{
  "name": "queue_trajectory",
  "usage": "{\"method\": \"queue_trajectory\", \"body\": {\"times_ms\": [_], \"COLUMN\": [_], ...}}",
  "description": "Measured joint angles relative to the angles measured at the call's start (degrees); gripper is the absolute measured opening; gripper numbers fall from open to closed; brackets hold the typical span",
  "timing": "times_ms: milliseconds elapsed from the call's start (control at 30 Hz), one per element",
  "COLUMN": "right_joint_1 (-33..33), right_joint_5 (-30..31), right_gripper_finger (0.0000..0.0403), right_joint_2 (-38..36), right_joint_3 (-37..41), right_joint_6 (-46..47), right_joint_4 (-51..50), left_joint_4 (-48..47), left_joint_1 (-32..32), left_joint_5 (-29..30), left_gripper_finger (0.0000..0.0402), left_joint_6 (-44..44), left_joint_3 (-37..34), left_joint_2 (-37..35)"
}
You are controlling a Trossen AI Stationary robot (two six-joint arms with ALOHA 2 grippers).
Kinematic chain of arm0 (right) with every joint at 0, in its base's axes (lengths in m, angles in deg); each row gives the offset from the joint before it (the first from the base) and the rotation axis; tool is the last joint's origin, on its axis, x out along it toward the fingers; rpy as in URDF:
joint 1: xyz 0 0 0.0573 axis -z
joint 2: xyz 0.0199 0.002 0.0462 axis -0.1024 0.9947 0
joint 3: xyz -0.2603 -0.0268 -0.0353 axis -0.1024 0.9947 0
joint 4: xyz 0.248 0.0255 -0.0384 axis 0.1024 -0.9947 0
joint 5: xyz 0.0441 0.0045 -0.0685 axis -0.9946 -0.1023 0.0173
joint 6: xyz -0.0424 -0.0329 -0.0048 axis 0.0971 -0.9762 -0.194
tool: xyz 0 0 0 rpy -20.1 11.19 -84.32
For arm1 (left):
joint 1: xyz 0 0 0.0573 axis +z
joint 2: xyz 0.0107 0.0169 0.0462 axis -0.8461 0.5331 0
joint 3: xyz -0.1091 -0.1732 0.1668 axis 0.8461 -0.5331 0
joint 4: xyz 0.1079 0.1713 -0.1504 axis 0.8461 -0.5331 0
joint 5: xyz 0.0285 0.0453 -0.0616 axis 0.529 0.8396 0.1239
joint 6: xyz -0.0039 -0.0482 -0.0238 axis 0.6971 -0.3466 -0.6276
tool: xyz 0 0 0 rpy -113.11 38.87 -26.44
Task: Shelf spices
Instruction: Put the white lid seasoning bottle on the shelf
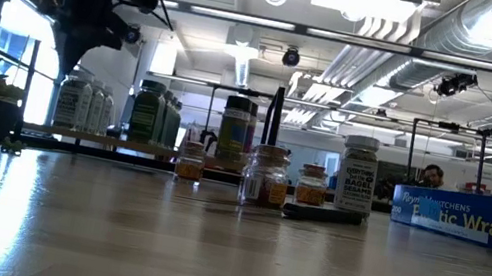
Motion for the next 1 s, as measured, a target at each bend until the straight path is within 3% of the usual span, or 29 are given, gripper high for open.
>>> {"method": "queue_trajectory", "body": {"times_ms": [700, 867, 1000], "right_joint_1": [0.0, -0.21, -1.23], "right_joint_5": [0.0, -3.0, -3.08], "right_gripper_finger": [0.0238, 0.0238, 0.0238], "right_joint_2": [0.0, 0.0, -0.06], "right_joint_3": [0.0, -0.02, -1.16], "right_joint_6": [0.07, 1.43, -2.58], "right_joint_4": [-0.02, 0.49, -1.06], "left_joint_4": [3.31, 1.14, -1.3], "left_joint_1": [1.8, 0.21, -3.11], "left_joint_5": [3.49, 1.94, 1.08], "left_gripper_finger": [0.0, 0.0, 0.0], "left_joint_6": [2.7, 1.94, 1.22], "left_joint_3": [0.0, 1.04, 3.67], "left_joint_2": [2.72, 1.37, -1.98]}}
